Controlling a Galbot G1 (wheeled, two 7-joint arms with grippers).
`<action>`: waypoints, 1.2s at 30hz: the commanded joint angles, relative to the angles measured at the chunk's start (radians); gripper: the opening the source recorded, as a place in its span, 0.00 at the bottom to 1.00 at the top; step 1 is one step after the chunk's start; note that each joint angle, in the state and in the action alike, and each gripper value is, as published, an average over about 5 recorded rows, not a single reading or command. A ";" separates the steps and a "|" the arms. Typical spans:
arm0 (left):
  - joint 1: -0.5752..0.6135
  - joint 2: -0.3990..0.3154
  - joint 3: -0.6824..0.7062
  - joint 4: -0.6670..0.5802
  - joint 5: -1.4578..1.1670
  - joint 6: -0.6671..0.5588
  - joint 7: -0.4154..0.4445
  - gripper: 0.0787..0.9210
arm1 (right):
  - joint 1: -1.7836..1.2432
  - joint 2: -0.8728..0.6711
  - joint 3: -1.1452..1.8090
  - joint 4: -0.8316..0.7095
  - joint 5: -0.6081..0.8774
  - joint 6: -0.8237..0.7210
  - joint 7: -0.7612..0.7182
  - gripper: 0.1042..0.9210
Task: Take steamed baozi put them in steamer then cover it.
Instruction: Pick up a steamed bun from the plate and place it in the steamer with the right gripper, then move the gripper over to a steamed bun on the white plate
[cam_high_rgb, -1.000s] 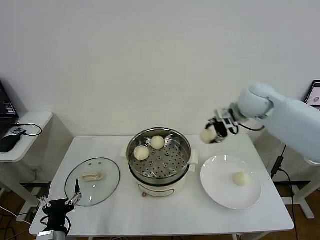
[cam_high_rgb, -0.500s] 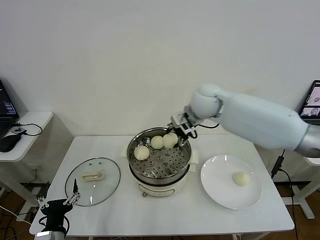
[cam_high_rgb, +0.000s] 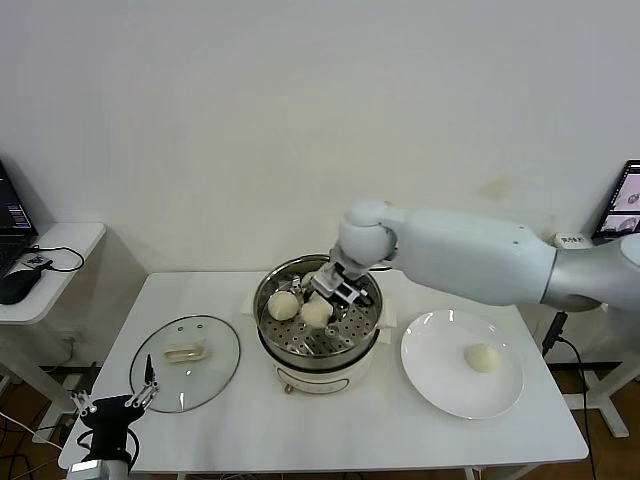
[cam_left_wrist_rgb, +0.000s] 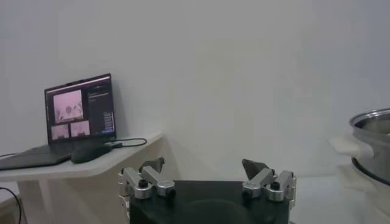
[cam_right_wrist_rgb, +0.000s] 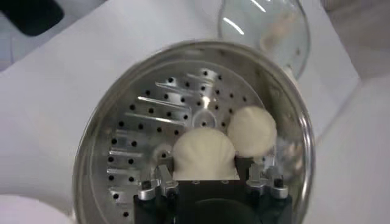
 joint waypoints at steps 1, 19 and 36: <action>0.001 -0.001 -0.001 0.003 -0.002 -0.003 -0.001 0.88 | -0.008 0.044 -0.037 -0.006 -0.054 0.102 0.001 0.65; 0.002 -0.001 0.000 -0.011 -0.001 -0.001 0.000 0.88 | -0.001 -0.004 0.008 0.018 0.001 0.070 0.008 0.86; 0.002 0.018 -0.005 -0.027 -0.003 0.002 0.003 0.88 | 0.051 -0.410 0.174 0.133 0.125 -0.305 -0.040 0.88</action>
